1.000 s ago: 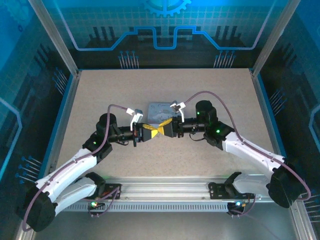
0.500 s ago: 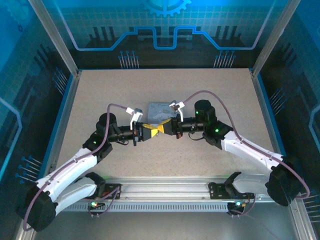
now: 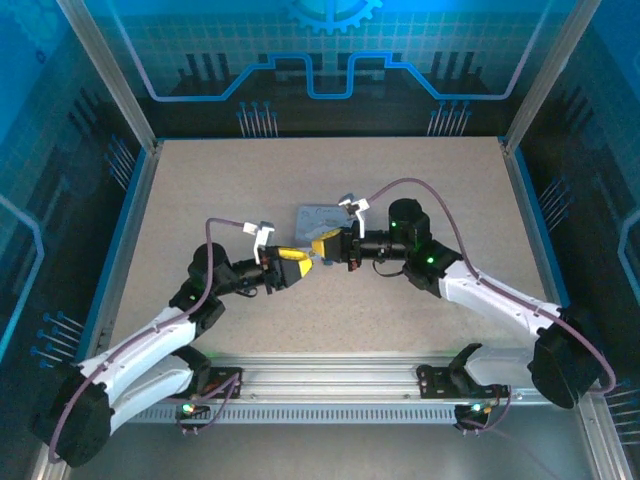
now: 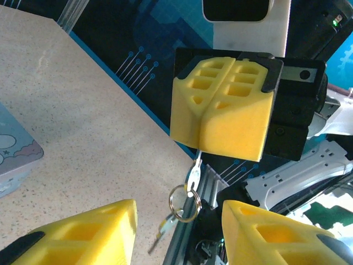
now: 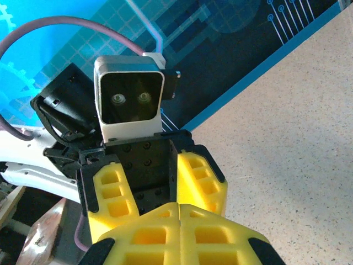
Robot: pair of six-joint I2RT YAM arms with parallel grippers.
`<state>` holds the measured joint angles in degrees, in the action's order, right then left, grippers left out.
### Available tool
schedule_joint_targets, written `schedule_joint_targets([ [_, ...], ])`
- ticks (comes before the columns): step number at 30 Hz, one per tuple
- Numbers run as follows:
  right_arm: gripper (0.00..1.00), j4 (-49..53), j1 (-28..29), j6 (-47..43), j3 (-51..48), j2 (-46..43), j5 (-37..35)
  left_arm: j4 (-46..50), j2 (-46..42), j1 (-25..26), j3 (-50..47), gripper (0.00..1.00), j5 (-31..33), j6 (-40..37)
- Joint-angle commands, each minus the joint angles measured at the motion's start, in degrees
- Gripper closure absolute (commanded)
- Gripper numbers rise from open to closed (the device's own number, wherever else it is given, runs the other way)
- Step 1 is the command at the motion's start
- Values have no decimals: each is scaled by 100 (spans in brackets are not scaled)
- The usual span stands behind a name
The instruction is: Unlock the padlock with the key
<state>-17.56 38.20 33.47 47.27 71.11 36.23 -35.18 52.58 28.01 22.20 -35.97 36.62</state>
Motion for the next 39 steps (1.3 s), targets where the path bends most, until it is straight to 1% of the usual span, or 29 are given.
schedule_joint_targets([
  [1, 100, -244, 39, 24, 81, 68, 58, -1132, 235, -34, -104, 55, -72, 503],
  [5, 100, -234, 37, 5, 68, 87, 76, -1265, 506, -32, -2, 56, -200, 546],
  [9, 100, -221, 17, -16, 63, 51, 60, -1340, 543, -45, -5, 64, -187, 529],
  [11, 100, -215, 3, -23, 47, 20, 43, -1345, 522, -42, -14, 71, -189, 537],
  [13, 100, -230, -13, -25, 37, 14, 42, -1354, 495, -52, -43, 82, -192, 541],
  [15, 100, -245, -22, -25, 28, 14, 45, -1360, 452, -62, -64, 95, -185, 547],
  [16, 100, -254, -23, -17, 20, 25, 51, -1352, 431, -70, -73, 100, -183, 539],
  [23, 100, -307, -31, 36, -35, 25, 17, -1156, 231, -81, -141, 100, -106, 465],
  [27, 100, -157, -36, 10, -7, -4, -113, -821, 43, -85, -144, 100, -27, 294],
  [28, 96, -107, -38, 17, -8, -25, -173, -694, -6, -85, -138, 100, -8, 219],
  [31, 93, 55, -40, -7, -16, -90, -362, -182, -213, -86, -131, 100, 82, -20],
  [32, 87, 161, -37, -8, -1, -115, -488, -3, -291, -87, -126, 100, 106, -92],
  [33, 76, 398, -37, 9, 17, -138, -668, 133, -377, -86, -128, 100, 145, -153],
  [35, 60, 572, -34, 8, -20, -192, -934, 413, -529, -86, -128, 100, 216, -281],
  [36, 55, 661, -34, 25, -36, -225, -1119, 573, -620, -85, -128, 100, 254, -350],
  [39, 45, 868, -10, 96, -120, -290, -1630, 1040, -866, -86, -128, 100, 394, -544],
])
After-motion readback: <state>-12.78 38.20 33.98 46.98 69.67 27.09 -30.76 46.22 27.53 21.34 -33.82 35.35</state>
